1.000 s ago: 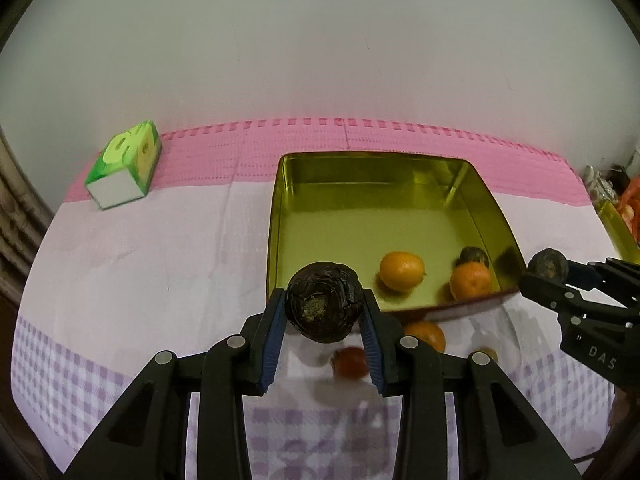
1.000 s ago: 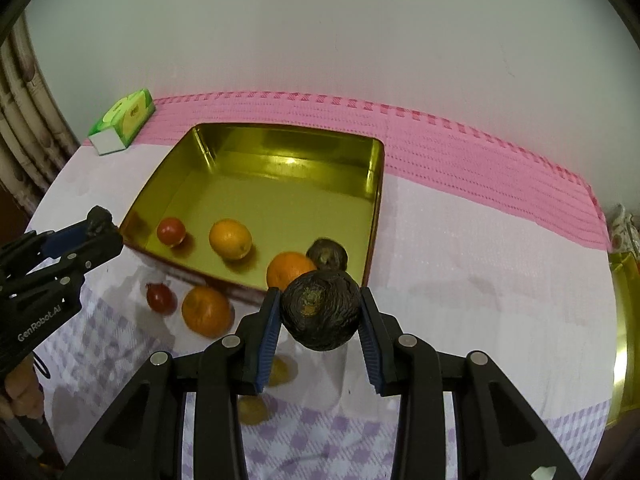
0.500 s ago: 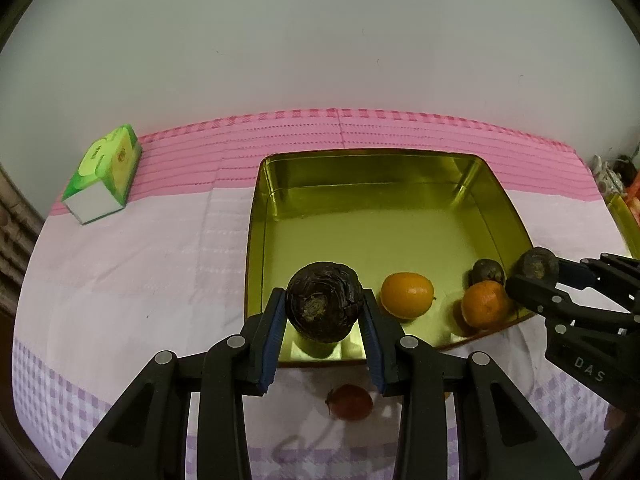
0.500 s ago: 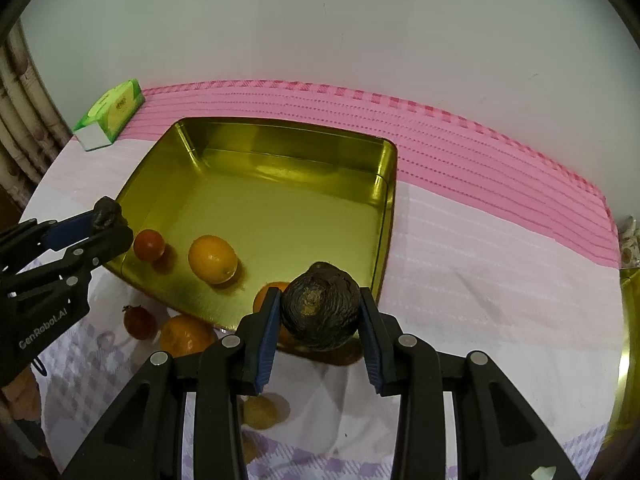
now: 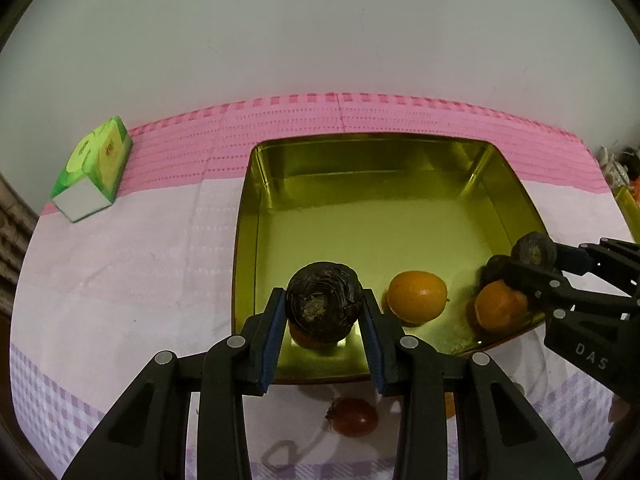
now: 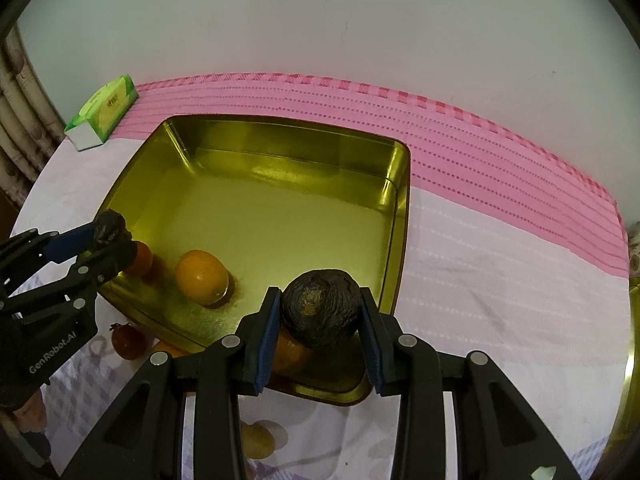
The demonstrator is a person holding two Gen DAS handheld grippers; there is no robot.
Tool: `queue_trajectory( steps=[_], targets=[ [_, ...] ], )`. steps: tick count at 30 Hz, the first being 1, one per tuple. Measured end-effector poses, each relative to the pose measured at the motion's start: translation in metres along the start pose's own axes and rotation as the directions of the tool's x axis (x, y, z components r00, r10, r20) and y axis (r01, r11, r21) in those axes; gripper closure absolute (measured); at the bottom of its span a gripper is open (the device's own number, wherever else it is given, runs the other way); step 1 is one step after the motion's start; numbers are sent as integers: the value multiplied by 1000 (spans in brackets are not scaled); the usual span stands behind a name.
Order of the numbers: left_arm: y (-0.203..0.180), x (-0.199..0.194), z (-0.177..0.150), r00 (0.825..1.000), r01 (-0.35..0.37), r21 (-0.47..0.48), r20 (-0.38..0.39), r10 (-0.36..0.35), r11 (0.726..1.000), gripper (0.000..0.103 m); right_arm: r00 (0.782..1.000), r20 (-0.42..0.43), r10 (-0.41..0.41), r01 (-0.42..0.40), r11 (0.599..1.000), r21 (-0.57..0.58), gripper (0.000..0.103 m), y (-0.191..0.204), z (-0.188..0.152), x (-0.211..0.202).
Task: Organize fruits
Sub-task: 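Carry the dark fruit in the left gripper into the tin while the right carries its dark fruit there, then open both grippers to drop the dark fruits into the tin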
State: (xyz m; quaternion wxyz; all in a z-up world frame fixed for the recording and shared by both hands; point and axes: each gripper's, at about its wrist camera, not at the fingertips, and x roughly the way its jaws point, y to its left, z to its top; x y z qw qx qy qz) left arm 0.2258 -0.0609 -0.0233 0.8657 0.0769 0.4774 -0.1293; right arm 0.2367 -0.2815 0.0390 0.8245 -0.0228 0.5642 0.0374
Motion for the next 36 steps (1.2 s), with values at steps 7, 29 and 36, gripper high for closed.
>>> queue_trajectory(
  steps=[7, 29, 36],
  targets=[
    [1, 8, -3, 1000, -3, -7, -22, 2, 1000, 66, 1000, -5, 3, -3, 1000, 5, 69, -1, 1, 3],
    [1, 11, -5, 999, -30, -17, -41, 30, 999, 65, 1000, -4, 3, -3, 1000, 15, 66, -1, 2, 1],
    [0, 6, -8, 999, -24, -14, -39, 23, 1000, 65, 1000, 1, 2, -2, 1000, 20, 66, 2, 2, -3]
  ],
)
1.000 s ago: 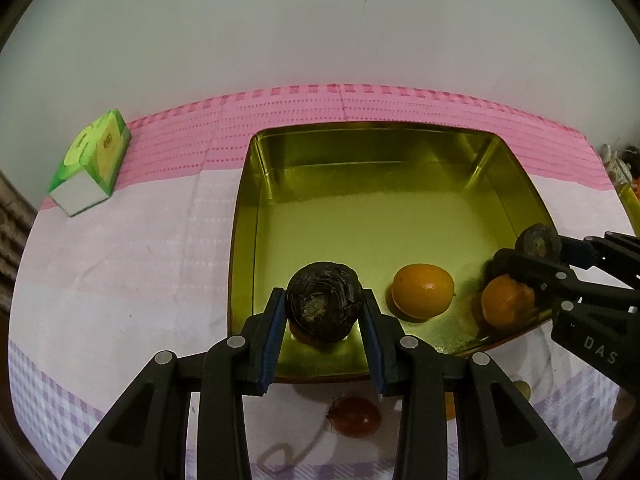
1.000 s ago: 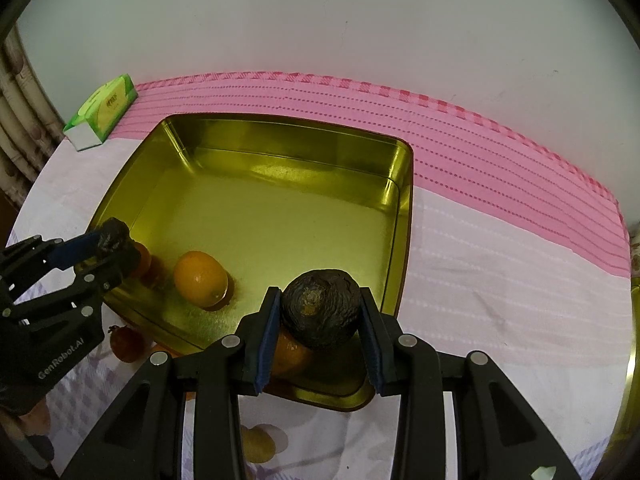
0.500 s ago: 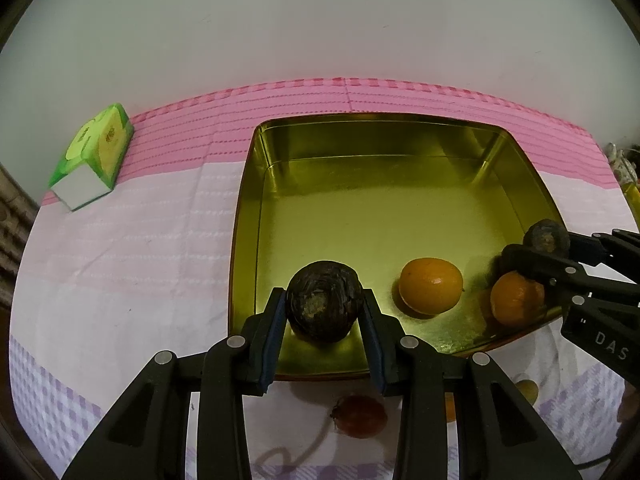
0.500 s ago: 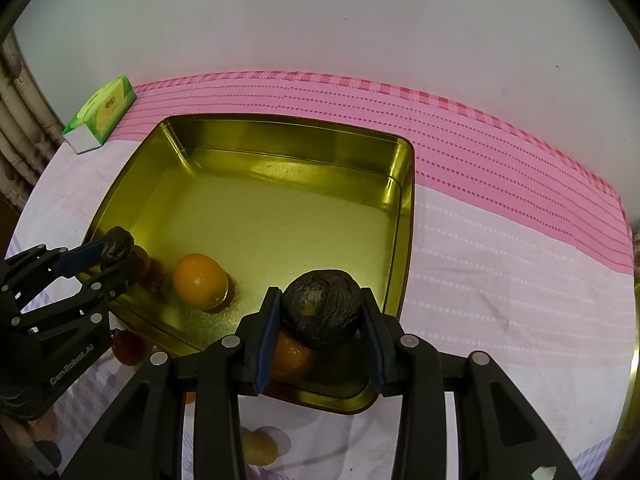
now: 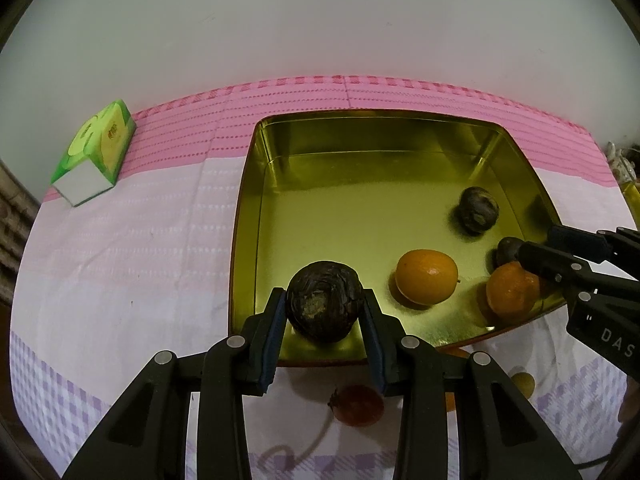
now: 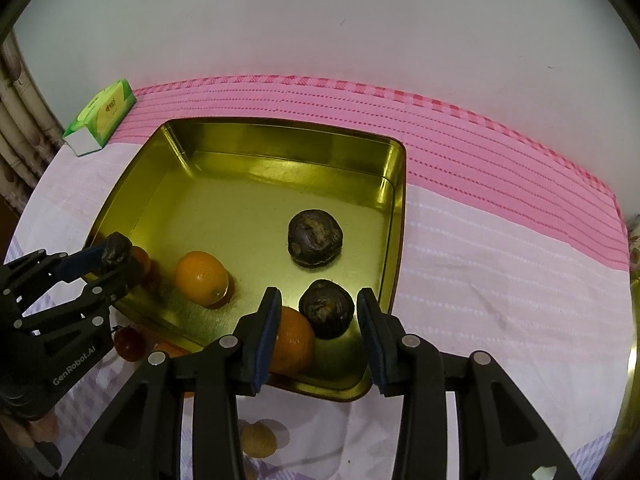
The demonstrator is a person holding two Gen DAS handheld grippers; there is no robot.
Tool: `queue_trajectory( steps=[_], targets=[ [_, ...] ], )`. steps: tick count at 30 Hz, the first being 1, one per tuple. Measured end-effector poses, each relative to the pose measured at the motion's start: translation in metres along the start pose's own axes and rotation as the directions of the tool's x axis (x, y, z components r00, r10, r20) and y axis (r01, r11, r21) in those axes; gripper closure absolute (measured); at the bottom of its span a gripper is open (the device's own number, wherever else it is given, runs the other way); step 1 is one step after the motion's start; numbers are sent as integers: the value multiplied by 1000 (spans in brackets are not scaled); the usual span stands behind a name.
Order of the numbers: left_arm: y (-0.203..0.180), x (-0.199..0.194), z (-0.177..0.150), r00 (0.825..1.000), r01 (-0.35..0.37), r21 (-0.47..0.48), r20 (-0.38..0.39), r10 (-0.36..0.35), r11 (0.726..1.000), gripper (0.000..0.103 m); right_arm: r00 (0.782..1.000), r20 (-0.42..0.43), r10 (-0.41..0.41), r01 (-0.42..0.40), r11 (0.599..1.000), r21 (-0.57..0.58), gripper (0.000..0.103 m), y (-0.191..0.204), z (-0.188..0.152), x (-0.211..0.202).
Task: Organize fruits
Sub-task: 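Open both grippers to drop the dark fruits into the tin, then withdraw both tools from the tin toward the tomato and small round fruits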
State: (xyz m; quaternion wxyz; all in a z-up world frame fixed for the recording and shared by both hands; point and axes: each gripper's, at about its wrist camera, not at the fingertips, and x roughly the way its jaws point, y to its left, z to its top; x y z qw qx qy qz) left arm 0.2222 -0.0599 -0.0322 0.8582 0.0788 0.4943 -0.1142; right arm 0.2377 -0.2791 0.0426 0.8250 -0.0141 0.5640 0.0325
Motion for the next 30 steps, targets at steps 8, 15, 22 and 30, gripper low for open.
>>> queue_trajectory(
  steps=[8, 15, 22, 30],
  targets=[
    [-2, -10, -3, 1000, 0, -4, 18, 0, 1000, 58, 1000, 17, -6, 6, 1000, 0, 65, 0, -5, -13],
    [-5, -27, -8, 999, 2, 3, 42, -2, 1000, 56, 999, 34, -6, 6, 1000, 3, 65, 1, -15, -28],
    [-5, -47, -27, 998, -1, -1, 60, 1, 1000, 56, 999, 45, 0, 0, 1000, 5, 65, 4, -35, -44],
    [-1, -59, -76, 999, -23, -3, 44, 23, 1000, 56, 999, 34, -8, 7, 1000, 28, 65, -2, -77, -59]
  ],
)
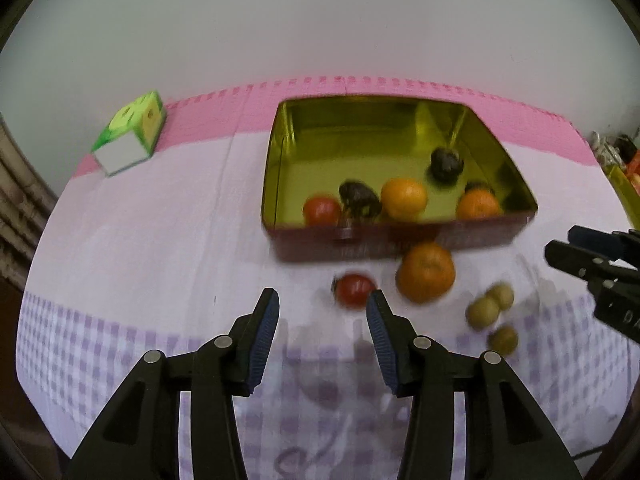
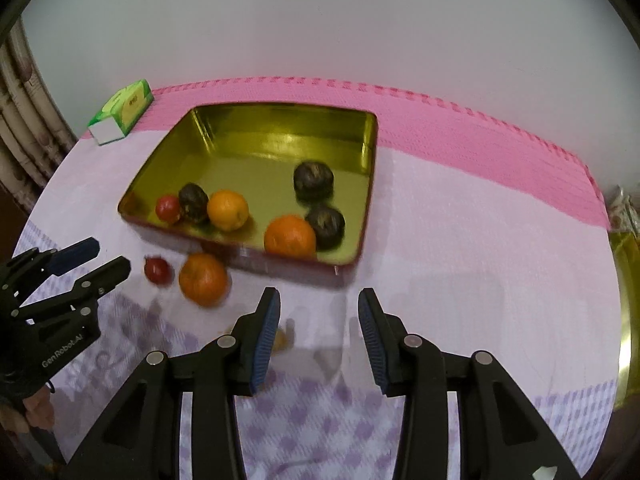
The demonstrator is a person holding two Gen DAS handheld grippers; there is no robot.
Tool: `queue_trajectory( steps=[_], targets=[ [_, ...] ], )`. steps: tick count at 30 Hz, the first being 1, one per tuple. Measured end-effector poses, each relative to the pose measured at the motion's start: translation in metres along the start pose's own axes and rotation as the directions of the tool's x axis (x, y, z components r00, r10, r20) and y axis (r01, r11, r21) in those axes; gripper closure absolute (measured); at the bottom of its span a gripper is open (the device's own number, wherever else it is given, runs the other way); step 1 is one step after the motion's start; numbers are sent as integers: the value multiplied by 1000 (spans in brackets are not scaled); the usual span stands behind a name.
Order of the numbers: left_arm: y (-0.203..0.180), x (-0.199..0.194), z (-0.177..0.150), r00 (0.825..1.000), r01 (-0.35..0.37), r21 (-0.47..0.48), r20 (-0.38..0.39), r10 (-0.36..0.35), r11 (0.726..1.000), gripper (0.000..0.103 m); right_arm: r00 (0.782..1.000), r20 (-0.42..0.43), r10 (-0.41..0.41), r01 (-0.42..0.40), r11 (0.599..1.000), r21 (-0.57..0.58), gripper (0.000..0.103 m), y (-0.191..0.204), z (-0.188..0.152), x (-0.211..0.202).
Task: Organize fruits
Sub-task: 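Withdraw both tools from the tin toward the tomato and small round fruits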
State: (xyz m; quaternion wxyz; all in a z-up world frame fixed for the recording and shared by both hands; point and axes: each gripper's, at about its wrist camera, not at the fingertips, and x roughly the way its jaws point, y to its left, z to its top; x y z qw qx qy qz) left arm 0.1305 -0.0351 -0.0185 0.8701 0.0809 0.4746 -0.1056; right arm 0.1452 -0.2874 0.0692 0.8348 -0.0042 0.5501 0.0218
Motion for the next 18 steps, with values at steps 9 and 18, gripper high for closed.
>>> queue_trajectory(
  steps=[9, 18],
  targets=[
    [7, -3, -49, 999, -27, -33, -41, 26, 999, 56, 999, -40, 18, -17, 1000, 6, 65, 7, -55, -4],
    [7, -4, -66, 998, -34, -47, -57, 31, 998, 56, 996, -77, 43, -45, 999, -25, 65, 29, -68, 9]
  ],
)
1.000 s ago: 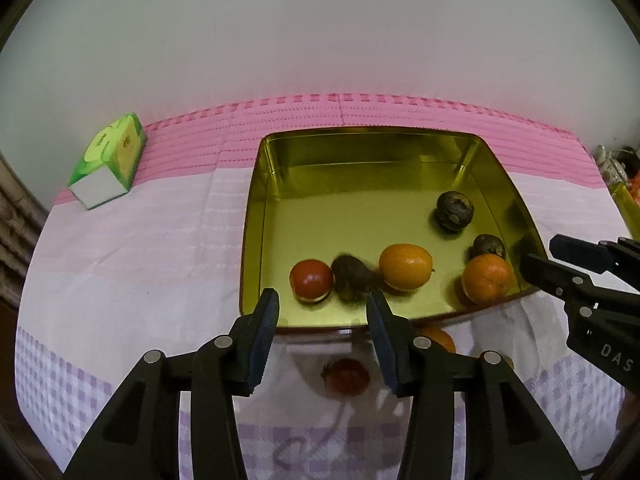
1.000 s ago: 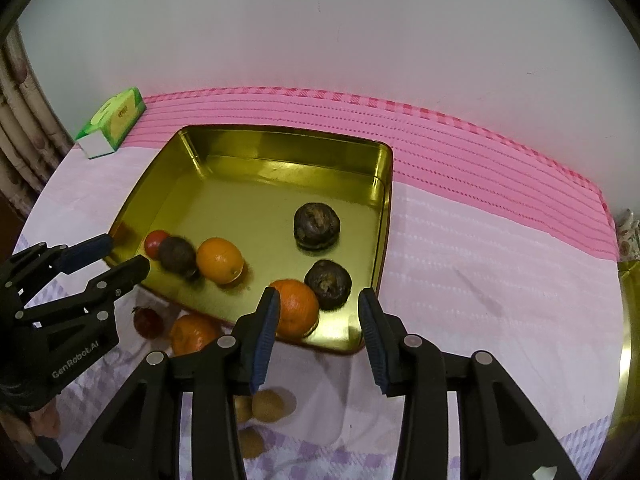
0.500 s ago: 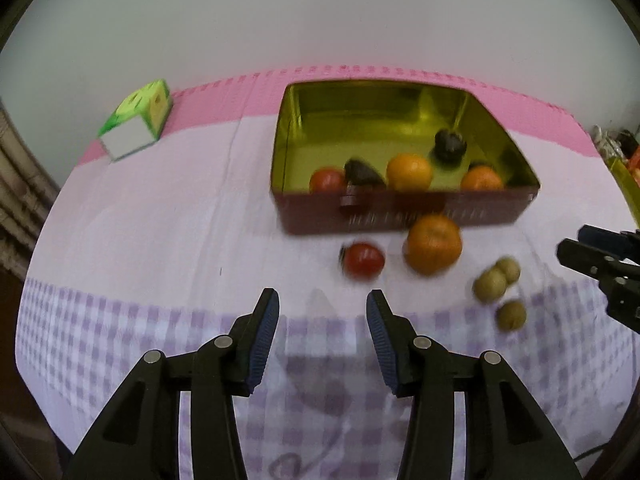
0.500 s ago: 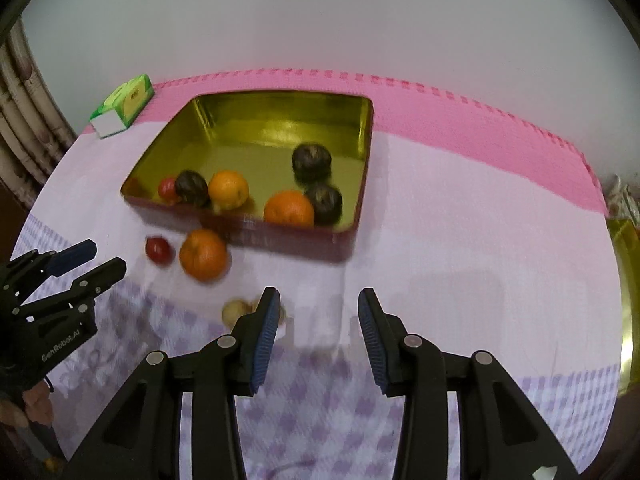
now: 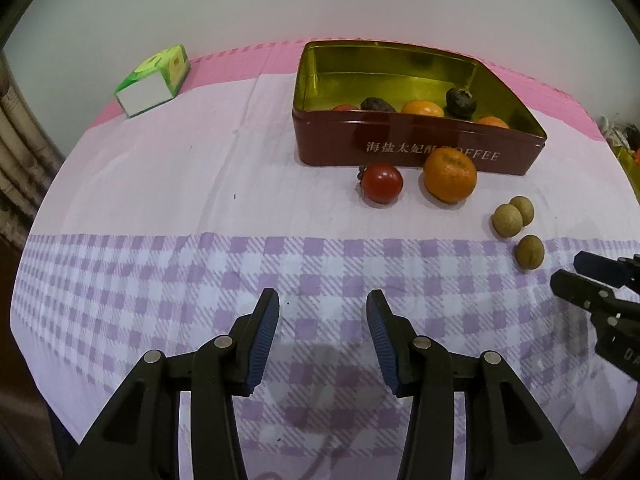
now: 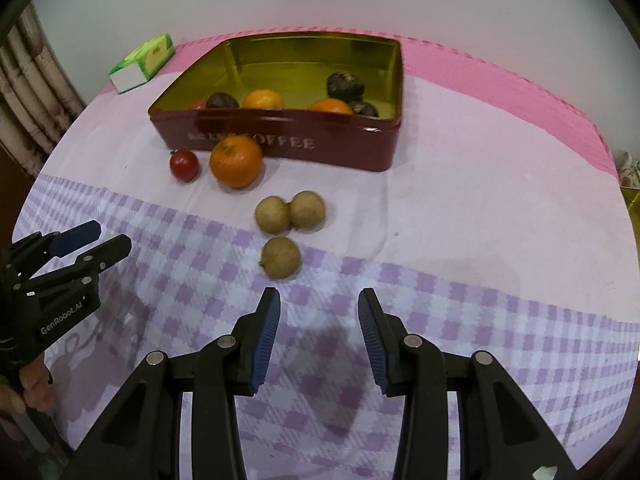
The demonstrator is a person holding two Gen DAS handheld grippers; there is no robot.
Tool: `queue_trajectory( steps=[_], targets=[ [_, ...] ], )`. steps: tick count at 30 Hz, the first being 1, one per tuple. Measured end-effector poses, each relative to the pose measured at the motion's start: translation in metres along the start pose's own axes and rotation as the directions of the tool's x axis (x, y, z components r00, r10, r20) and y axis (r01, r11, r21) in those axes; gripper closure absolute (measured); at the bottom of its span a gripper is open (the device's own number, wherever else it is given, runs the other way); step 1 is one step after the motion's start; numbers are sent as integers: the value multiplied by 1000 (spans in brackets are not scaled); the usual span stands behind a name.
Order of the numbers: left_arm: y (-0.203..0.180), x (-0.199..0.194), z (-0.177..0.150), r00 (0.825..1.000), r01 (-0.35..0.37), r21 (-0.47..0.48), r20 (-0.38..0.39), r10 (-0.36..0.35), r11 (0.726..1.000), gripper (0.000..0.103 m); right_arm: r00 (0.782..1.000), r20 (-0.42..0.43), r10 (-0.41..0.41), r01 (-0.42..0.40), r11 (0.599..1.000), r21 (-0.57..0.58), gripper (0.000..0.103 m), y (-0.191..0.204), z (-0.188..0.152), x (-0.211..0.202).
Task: Organize fruits
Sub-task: 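Withdraw both tools from the tin toward the tomato and small round fruits, then grasp the small greenish round fruit with the right gripper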
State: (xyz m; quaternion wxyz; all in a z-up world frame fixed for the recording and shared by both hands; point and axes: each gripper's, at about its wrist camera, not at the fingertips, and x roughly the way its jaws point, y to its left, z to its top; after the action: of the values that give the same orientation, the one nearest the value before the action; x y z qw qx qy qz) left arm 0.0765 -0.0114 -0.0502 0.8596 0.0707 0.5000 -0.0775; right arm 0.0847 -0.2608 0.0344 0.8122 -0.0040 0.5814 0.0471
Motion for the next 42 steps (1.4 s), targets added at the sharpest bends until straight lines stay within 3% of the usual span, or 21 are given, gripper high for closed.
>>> queue_trajectory(
  steps=[20, 24, 27, 42],
  targets=[
    [9, 19, 15, 1000, 12, -18, -21, -13, 1000, 56, 1000, -20, -16, 15, 998, -53, 65, 22, 17, 30],
    [8, 20, 14, 1000, 16, -20, -22, -17, 1000, 56, 1000, -10, -29, 28, 997, -67, 74, 24, 18, 30],
    [6, 23, 16, 999, 19, -15, -27, -19, 1000, 56, 999, -3, -34, 34, 998, -55, 80, 21, 17, 30],
    [-2, 28, 25, 999, 31, -15, -24, -32, 999, 56, 997, -2, -77, 77, 997, 12, 80, -21, 16, 27]
  ],
)
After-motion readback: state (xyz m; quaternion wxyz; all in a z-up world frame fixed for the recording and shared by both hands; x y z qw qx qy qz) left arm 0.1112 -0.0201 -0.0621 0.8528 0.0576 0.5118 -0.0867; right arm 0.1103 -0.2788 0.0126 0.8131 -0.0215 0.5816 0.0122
